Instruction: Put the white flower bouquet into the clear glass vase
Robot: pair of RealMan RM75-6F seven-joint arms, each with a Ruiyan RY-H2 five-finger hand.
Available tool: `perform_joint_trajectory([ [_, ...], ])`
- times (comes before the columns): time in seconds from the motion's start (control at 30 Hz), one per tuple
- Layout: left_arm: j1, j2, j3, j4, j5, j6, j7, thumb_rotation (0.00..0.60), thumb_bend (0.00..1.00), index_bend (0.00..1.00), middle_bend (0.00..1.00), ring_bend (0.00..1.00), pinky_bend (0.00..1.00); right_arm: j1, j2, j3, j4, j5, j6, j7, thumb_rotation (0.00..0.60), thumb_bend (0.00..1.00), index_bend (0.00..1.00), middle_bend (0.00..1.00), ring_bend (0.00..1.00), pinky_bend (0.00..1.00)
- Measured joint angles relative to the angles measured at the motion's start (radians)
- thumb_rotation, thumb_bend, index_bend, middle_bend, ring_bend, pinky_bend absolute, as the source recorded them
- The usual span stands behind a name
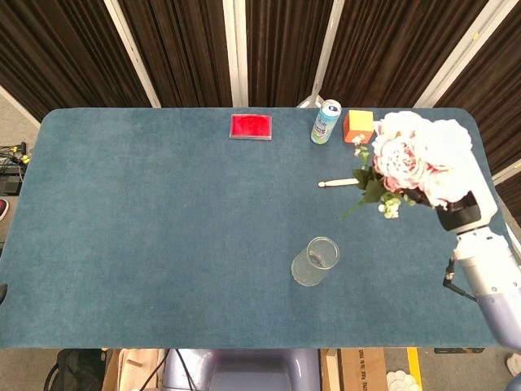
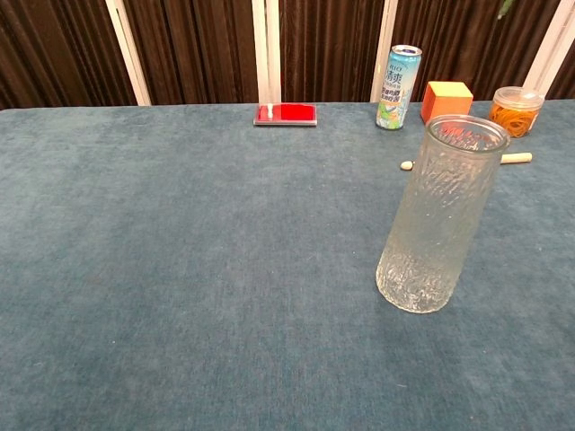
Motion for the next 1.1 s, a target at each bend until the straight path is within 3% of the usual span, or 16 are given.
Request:
perform_joint_trajectory([
  [0.13, 0.001, 0.001, 0.000, 0.000, 0.001, 0.001, -0.001, 0.600, 0.35, 0.14, 0.00, 0.00, 0.06, -0.010, 0.001, -0.021, -0.027, -0.047, 0.011, 0.012, 0.600, 0.41, 0.51, 0.42, 0.47, 0.10],
  [0.43, 0.004, 0.004, -0.002, 0.001, -0.005, 0.003, -0.008, 0.600, 0.35, 0.14, 0.00, 0.00, 0.06, 0.005, -0.069, -0.148, -0.027, -0.132, 0.036, -0.006, 0.600, 0.41, 0.51, 0.42, 0.47, 0.10],
  [0.77, 0.003, -0.004, 0.001, -0.001, 0.006, 0.006, 0.015, 0.600, 0.35, 0.14, 0.00, 0.00, 0.06, 0.037, -0.151, -0.273, 0.035, -0.207, 0.044, -0.023, 0.600, 0.41, 0.51, 0.42, 0.47, 0.10],
  [1.1, 0.000, -0.007, 0.002, -0.002, 0.005, 0.000, 0.028, 0.600, 0.35, 0.14, 0.00, 0.00, 0.06, 0.068, -0.209, -0.365, 0.099, -0.274, 0.047, -0.008, 0.600, 0.41, 0.51, 0.42, 0.47, 0.10],
])
